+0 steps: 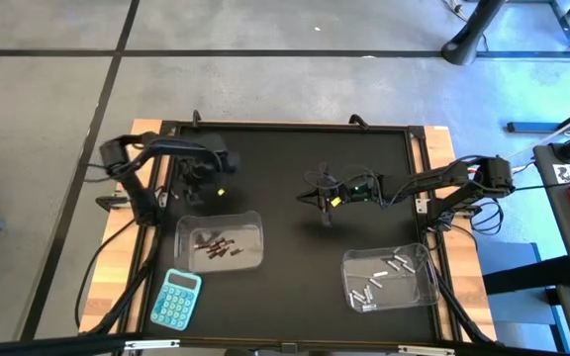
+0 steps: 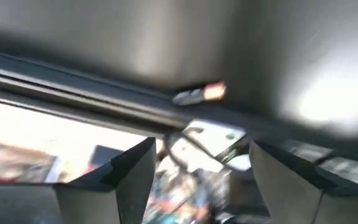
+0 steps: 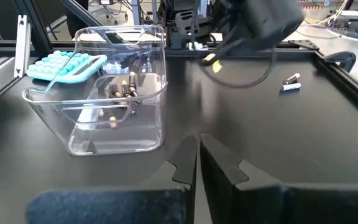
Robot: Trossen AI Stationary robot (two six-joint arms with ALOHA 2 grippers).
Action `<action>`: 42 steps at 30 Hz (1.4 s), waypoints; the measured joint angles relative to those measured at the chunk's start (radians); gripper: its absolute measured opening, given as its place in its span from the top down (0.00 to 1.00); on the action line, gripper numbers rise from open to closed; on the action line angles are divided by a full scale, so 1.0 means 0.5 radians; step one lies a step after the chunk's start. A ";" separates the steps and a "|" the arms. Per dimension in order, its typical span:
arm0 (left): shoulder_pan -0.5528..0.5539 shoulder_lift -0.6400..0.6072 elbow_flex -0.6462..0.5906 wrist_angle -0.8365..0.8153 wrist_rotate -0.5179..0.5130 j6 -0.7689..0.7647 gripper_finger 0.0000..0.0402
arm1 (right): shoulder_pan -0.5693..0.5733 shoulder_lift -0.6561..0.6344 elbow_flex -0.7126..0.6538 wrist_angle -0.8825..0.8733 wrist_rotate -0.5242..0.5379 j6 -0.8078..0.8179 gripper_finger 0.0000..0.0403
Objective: Sort batteries
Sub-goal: Put the black battery into the left transparent bin
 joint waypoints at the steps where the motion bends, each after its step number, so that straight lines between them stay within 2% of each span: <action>1: -0.005 0.054 -0.001 -0.023 -0.047 0.053 0.39 | 0.001 0.000 0.000 -0.001 0.000 0.017 0.94; 6: -0.046 0.237 -0.005 0.077 -0.073 0.294 0.40 | 0.001 0.000 0.000 -0.001 -0.001 0.034 0.94; 12: -0.133 0.276 -0.140 0.307 -0.075 0.542 0.40 | 0.001 0.000 0.001 -0.056 -0.001 0.050 0.94; 19: -0.212 0.273 -0.413 0.467 -0.088 0.607 0.40 | 0.001 0.000 0.001 -0.072 -0.001 0.050 0.94; 25: -0.227 0.265 -0.556 0.625 -0.243 0.689 0.44 | 0.001 0.000 0.001 -0.070 -0.001 0.050 0.94; 30: -0.216 0.266 -0.574 0.664 -0.311 0.754 0.57 | 0.001 0.000 0.001 -0.068 -0.001 0.086 0.94; 40: -0.113 0.269 -0.529 0.708 -0.357 0.781 0.93 | 0.001 -0.005 0.001 -0.093 -0.054 0.097 0.94; 42: -0.112 0.278 -0.483 0.682 -0.331 0.754 0.96 | 0.001 -0.037 0.001 -0.163 -0.085 0.102 0.94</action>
